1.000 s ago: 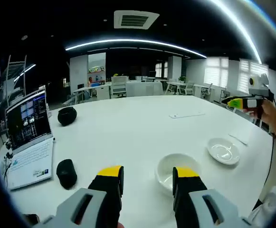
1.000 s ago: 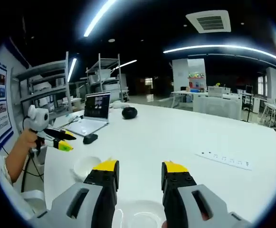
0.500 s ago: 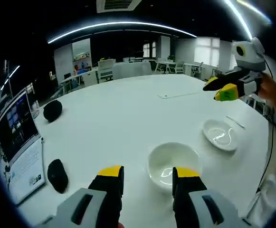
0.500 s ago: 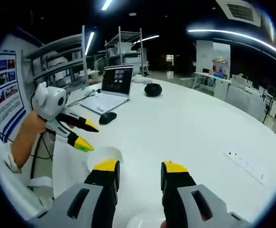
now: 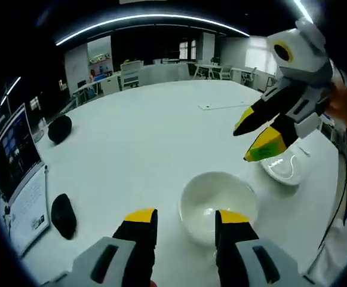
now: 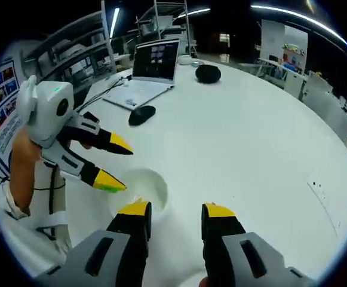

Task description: Tidy tabletop coffee trays, cups and spoons，present forward

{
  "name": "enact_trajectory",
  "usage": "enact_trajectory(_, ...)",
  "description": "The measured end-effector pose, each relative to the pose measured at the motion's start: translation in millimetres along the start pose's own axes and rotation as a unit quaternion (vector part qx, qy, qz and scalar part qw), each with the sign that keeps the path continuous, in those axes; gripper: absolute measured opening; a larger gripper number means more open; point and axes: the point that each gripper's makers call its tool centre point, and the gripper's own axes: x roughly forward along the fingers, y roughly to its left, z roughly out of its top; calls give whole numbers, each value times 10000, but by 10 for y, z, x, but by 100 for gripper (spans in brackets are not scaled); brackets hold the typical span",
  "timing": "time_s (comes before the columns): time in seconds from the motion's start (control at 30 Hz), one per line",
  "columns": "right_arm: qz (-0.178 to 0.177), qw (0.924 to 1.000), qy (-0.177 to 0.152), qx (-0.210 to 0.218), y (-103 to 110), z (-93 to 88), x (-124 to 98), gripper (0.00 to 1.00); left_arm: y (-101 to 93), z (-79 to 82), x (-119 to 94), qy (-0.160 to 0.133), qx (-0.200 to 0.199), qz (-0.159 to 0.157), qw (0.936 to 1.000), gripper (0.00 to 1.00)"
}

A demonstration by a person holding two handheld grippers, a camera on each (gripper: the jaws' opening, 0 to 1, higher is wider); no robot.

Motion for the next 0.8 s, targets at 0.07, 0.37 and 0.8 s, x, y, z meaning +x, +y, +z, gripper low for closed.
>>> enact_trajectory(0.07, 1, 9998, 181, 7, 95, -84, 25, 34, 10, -37, 21, 90, 7, 19, 10000, 40)
enact_trajectory(0.37, -94, 9972, 722, -163, 71, -142, 283, 34, -171, -227, 45, 320, -83, -50, 9994, 40)
enact_trajectory(0.8, -185, 9924, 1168, 354, -2, -213, 482, 26, -179, -260, 144, 496, -420, -65, 9979, 31)
